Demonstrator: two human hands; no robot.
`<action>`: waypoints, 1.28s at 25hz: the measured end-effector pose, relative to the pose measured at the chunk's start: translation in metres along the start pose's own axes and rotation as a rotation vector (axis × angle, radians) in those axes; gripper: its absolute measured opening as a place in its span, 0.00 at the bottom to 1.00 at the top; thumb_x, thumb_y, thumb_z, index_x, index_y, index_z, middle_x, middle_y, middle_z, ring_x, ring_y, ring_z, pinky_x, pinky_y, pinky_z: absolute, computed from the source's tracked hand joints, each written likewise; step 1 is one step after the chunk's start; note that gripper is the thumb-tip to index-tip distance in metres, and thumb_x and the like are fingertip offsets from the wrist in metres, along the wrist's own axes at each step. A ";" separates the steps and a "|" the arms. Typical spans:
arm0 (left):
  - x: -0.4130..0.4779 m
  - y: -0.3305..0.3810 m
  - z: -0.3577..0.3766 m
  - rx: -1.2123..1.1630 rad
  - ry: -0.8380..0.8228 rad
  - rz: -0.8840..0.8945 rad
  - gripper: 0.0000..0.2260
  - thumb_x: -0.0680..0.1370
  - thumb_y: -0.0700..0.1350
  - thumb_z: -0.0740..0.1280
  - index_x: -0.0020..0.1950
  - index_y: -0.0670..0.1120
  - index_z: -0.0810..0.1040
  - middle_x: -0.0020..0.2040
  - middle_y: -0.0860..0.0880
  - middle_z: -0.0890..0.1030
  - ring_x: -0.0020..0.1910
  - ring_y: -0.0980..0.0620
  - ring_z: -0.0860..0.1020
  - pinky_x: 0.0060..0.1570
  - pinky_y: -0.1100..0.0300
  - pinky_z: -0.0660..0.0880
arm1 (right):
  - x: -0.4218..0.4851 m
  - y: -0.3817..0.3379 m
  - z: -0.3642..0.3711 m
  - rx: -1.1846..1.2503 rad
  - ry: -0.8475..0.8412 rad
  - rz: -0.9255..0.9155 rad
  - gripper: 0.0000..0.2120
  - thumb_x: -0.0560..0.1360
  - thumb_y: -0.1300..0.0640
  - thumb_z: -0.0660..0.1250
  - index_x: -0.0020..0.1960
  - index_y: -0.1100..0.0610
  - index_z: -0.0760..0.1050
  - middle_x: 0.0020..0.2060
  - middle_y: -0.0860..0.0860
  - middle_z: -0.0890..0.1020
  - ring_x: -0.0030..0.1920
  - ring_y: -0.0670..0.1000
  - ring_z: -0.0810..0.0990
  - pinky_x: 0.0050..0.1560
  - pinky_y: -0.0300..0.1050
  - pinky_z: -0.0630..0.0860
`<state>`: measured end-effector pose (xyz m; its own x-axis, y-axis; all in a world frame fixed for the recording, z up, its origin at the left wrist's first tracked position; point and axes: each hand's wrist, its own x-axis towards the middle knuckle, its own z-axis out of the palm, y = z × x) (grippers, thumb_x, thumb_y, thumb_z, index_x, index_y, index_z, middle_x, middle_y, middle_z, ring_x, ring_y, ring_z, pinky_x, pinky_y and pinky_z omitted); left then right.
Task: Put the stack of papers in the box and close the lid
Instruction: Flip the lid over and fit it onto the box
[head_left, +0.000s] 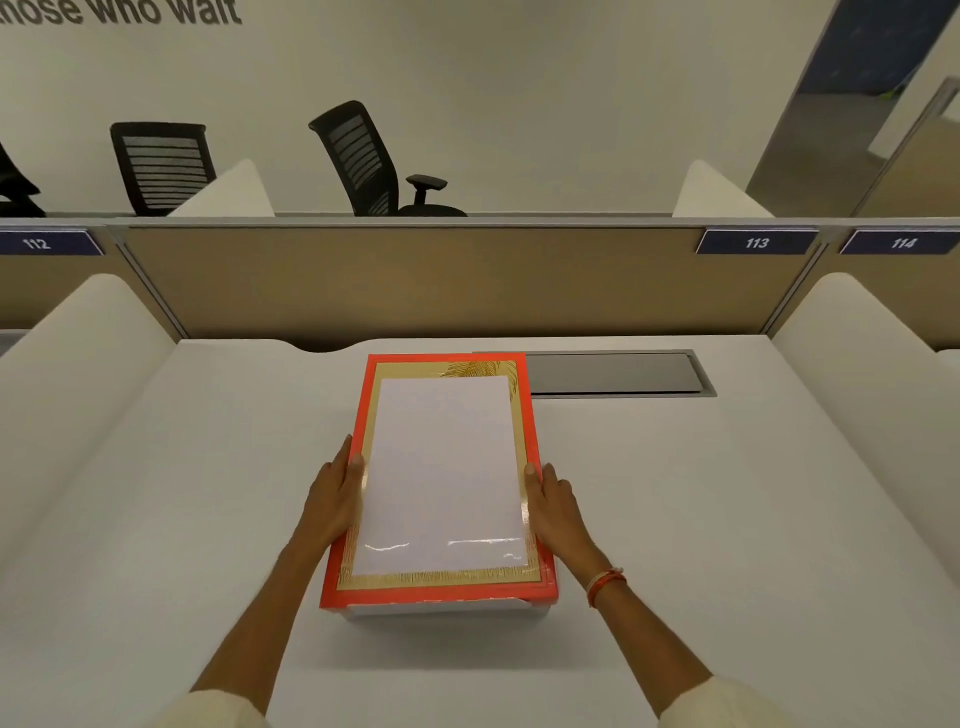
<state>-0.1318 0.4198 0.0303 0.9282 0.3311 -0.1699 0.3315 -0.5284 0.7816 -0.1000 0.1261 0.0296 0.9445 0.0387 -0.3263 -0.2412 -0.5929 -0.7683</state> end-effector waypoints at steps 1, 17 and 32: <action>0.001 0.000 0.003 0.049 0.007 0.002 0.30 0.79 0.65 0.48 0.78 0.53 0.59 0.62 0.40 0.79 0.56 0.40 0.80 0.58 0.40 0.78 | 0.001 0.007 0.003 -0.007 0.005 0.002 0.26 0.80 0.38 0.45 0.68 0.54 0.63 0.57 0.56 0.74 0.50 0.51 0.74 0.49 0.44 0.71; 0.000 -0.024 0.029 0.132 0.037 -0.005 0.28 0.80 0.61 0.50 0.77 0.50 0.60 0.68 0.43 0.75 0.63 0.41 0.77 0.63 0.40 0.75 | 0.011 0.043 0.029 -0.095 0.088 -0.029 0.21 0.82 0.44 0.47 0.67 0.56 0.66 0.56 0.58 0.77 0.50 0.53 0.76 0.47 0.42 0.73; 0.010 -0.025 0.035 0.167 0.077 -0.006 0.26 0.81 0.59 0.51 0.76 0.48 0.62 0.68 0.42 0.76 0.63 0.39 0.77 0.63 0.38 0.74 | 0.025 0.042 0.033 -0.176 0.126 -0.046 0.21 0.82 0.44 0.48 0.62 0.57 0.69 0.54 0.57 0.78 0.49 0.51 0.77 0.52 0.44 0.78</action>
<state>-0.1246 0.4085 -0.0120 0.9126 0.3901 -0.1226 0.3662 -0.6464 0.6694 -0.0942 0.1289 -0.0290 0.9767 -0.0253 -0.2129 -0.1647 -0.7245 -0.6694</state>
